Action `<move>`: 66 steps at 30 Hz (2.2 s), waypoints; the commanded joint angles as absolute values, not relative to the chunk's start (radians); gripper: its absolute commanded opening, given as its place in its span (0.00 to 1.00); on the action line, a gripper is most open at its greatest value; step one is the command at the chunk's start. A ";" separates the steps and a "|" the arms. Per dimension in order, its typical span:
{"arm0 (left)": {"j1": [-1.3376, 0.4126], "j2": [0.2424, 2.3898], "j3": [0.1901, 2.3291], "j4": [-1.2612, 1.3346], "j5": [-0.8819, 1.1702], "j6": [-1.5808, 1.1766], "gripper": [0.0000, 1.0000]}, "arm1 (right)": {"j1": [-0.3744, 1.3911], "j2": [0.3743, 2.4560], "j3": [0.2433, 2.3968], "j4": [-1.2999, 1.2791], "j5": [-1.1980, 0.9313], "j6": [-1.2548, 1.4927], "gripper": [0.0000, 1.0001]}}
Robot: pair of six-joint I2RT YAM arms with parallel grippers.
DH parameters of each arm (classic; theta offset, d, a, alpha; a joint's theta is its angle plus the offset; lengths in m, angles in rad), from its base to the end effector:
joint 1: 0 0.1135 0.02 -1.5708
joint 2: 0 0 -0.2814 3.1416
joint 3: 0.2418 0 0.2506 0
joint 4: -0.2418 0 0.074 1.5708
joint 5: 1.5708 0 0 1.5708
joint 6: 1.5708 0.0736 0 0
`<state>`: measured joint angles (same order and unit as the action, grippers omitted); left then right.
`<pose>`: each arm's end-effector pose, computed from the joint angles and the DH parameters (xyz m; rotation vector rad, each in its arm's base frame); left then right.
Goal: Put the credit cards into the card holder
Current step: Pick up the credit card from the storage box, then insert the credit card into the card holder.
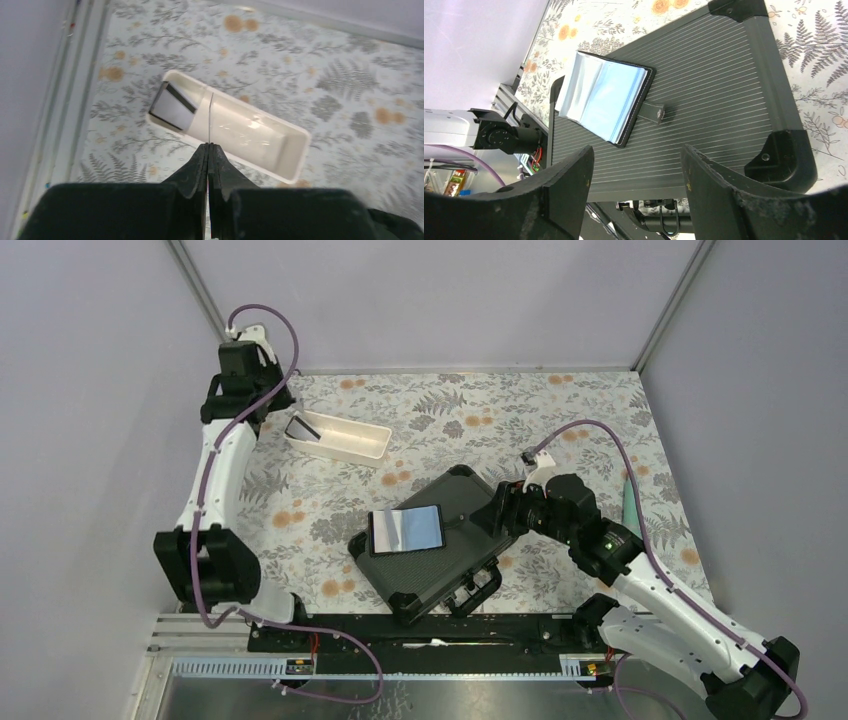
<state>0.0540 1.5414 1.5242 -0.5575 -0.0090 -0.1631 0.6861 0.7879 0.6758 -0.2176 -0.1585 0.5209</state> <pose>0.3793 0.0212 0.3704 -0.2377 2.1327 -0.0540 0.1542 0.1413 0.2979 -0.2800 1.9974 0.9485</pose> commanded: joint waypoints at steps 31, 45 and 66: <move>-0.501 0.991 1.045 -0.551 1.112 -0.233 0.00 | 0.754 1.029 0.917 -0.067 -0.806 0.414 0.57; -0.512 0.904 0.847 -0.194 0.891 -0.514 0.83 | 0.822 0.977 0.717 0.357 -0.619 0.642 0.00; -0.638 0.767 0.502 0.446 0.592 -0.990 0.00 | 0.824 0.901 0.620 0.466 -0.445 0.719 0.22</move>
